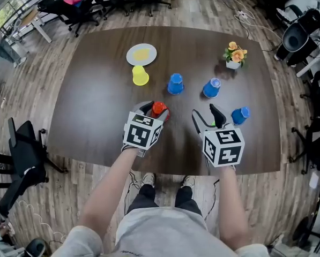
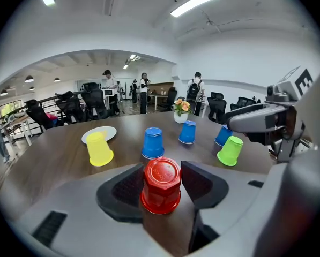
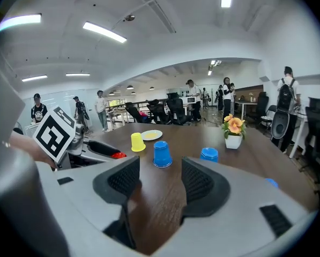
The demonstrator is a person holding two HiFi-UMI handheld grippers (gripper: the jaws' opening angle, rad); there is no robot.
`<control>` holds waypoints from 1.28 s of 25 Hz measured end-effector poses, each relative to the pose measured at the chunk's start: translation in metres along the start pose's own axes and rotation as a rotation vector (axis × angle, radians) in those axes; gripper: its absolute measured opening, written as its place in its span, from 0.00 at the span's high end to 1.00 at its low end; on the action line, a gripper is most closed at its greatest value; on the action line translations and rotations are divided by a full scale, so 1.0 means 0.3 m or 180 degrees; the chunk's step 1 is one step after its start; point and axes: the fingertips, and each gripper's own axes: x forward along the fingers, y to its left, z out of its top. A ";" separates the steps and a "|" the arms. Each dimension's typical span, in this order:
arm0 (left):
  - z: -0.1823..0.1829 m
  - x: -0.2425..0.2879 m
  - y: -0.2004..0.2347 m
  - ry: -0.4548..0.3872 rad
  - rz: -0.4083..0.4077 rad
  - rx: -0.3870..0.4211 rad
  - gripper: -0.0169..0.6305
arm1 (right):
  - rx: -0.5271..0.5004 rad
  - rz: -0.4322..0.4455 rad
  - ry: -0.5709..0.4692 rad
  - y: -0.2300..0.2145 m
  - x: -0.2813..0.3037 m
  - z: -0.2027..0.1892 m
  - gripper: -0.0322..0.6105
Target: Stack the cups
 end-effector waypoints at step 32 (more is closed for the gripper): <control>0.155 0.126 -0.292 -0.0225 -0.0403 0.0291 0.55 | 0.0158 -0.0572 0.0326 -0.277 -0.148 -0.221 0.59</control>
